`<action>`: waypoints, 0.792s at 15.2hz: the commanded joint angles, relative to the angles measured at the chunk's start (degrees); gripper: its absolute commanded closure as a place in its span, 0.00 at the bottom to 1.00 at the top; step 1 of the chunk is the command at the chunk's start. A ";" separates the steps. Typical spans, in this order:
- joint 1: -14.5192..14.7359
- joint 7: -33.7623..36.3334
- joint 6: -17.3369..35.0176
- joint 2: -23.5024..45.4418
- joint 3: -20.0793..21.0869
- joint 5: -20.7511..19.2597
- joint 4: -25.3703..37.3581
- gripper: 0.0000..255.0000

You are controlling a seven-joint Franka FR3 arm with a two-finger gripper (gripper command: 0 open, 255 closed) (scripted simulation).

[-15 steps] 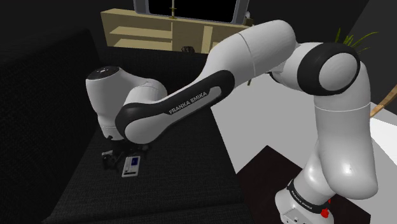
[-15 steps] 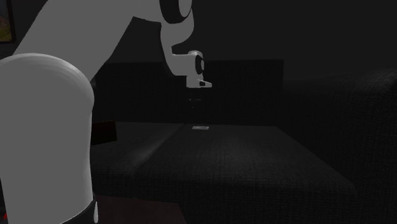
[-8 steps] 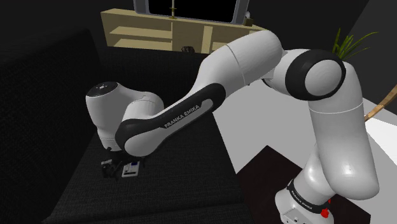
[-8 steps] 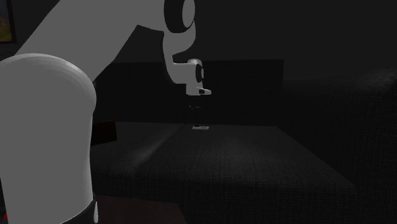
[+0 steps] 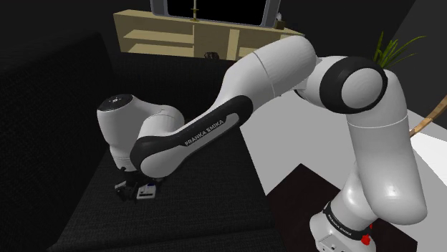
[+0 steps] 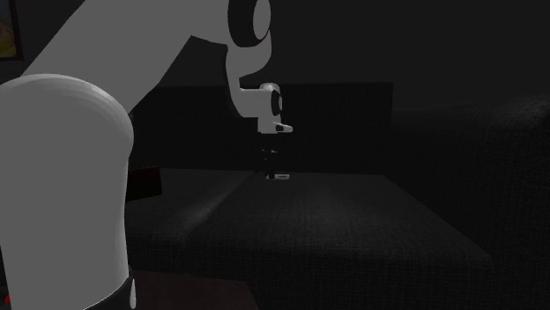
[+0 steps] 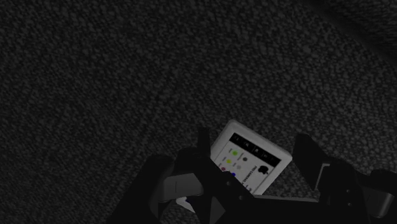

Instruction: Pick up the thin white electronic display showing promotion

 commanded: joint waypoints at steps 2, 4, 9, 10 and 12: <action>-0.03 -0.01 0.00 0.01 -0.03 -0.01 -0.04 1.00; -0.08 -0.02 0.10 -0.06 -0.02 0.00 -0.20 1.00; -0.46 -0.65 -2.69 -1.95 0.67 1.04 0.87 1.00; -0.52 -0.77 -3.27 -2.30 0.80 1.24 1.13 1.00; -0.63 -1.01 -4.44 -2.98 1.04 1.63 1.69 1.00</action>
